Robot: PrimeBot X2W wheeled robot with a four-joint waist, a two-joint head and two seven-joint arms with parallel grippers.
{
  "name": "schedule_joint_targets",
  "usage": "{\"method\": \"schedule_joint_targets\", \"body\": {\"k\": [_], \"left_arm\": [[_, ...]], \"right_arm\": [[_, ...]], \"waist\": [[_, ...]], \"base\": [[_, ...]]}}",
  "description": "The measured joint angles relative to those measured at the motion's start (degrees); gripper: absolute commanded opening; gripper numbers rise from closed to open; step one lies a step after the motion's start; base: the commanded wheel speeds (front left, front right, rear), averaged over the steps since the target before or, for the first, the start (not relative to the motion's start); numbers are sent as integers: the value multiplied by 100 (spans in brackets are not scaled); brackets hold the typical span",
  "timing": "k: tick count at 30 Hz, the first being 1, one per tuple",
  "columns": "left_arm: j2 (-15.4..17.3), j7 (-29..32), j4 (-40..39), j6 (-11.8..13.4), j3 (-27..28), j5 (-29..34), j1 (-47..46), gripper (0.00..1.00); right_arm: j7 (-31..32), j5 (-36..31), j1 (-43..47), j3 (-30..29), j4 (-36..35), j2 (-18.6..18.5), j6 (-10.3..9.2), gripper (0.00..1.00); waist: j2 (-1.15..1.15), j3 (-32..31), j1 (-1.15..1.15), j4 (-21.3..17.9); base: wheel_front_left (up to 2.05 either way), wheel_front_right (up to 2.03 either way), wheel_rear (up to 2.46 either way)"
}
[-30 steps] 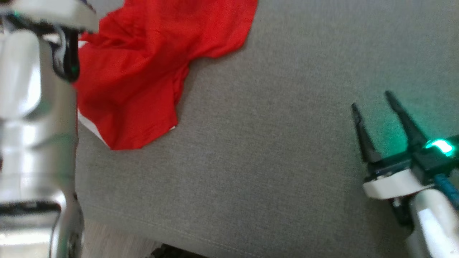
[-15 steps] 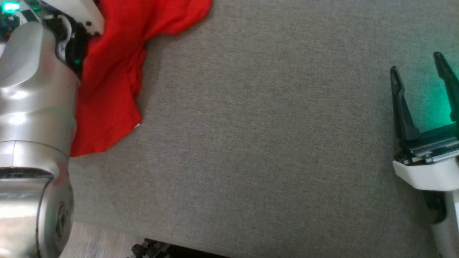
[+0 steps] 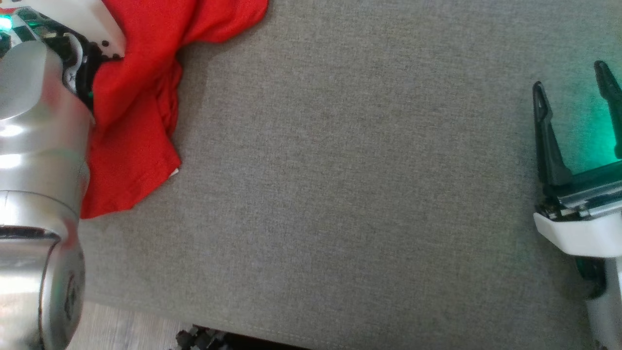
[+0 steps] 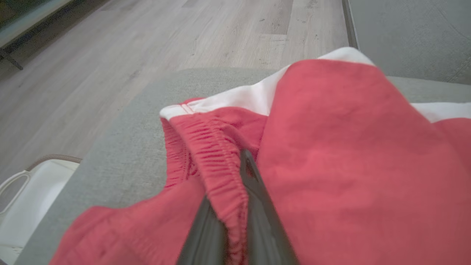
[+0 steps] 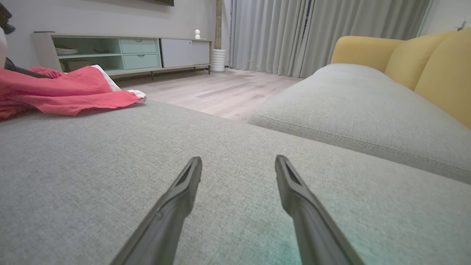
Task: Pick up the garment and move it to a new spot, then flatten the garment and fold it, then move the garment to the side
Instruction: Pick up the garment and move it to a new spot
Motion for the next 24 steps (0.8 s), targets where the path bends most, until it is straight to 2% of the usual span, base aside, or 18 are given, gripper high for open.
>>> {"method": "schedule_joint_targets", "body": {"k": [6,12,20,24], "left_arm": [[221,-509,-31,-25,-355,243,-177,0],[365,-577,-215,-26,-922,457,-604,0],[414,-513,-526,-26,-1733,517,-948,0],[419,-450,-790,-26,-2159,393,-1114,0]], "right_arm": [[41,13,-171,148,448,123,0,100],[51,162,-203,419,777,566,0,100],[51,348,-118,578,981,1020,1,100],[51,434,163,626,1042,1166,0,100]], "waist": [[0,-378,0,-70],[0,-1010,0,-267],[0,-1920,-1,-693],[1,-2371,-2,-1106]], "base": [[0,0,0],[0,0,0],[0,0,0],[0,0,0]]}}
